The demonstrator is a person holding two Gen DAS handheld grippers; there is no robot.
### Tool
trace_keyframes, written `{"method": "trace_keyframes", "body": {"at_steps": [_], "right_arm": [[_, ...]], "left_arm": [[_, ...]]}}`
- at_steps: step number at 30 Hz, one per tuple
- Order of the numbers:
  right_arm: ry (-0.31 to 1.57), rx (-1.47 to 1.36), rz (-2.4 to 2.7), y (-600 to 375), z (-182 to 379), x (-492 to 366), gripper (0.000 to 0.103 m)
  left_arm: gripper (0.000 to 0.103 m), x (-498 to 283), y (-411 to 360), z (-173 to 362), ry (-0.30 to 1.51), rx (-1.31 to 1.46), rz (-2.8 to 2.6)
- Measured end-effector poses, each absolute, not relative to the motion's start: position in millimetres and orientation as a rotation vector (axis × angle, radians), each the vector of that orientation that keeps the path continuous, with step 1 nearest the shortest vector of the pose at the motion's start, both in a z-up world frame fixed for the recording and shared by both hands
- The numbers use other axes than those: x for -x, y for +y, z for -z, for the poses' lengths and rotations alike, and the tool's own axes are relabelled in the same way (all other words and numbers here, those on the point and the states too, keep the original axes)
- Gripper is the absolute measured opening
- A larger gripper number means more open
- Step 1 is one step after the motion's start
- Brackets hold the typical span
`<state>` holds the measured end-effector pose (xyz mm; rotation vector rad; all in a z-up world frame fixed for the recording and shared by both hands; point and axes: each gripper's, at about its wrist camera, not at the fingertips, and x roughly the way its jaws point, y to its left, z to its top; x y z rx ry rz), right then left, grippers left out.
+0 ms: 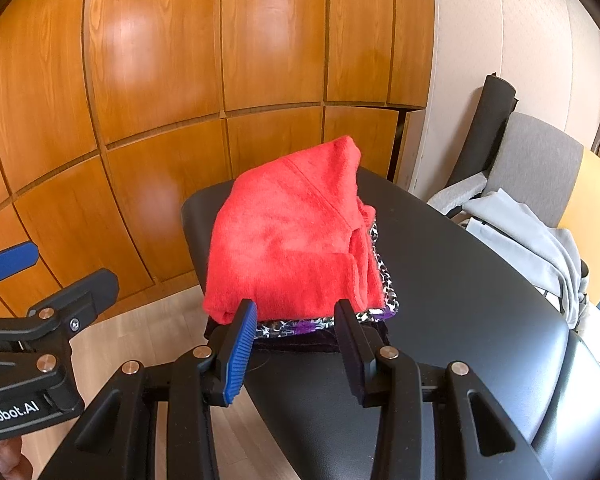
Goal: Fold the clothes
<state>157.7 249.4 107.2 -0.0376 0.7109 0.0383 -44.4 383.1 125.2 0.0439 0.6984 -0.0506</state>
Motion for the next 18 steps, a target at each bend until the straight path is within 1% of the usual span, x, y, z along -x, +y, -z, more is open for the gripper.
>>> {"method": "trace_keyframes", "body": {"at_steps": [18], "right_arm": [[0.706,0.034,-0.029,246.3,-108.3,-153.2,0.041]], "left_arm": [[0.099,45.2,382.0,-123.1,0.710,-0.041,0.057]]}}
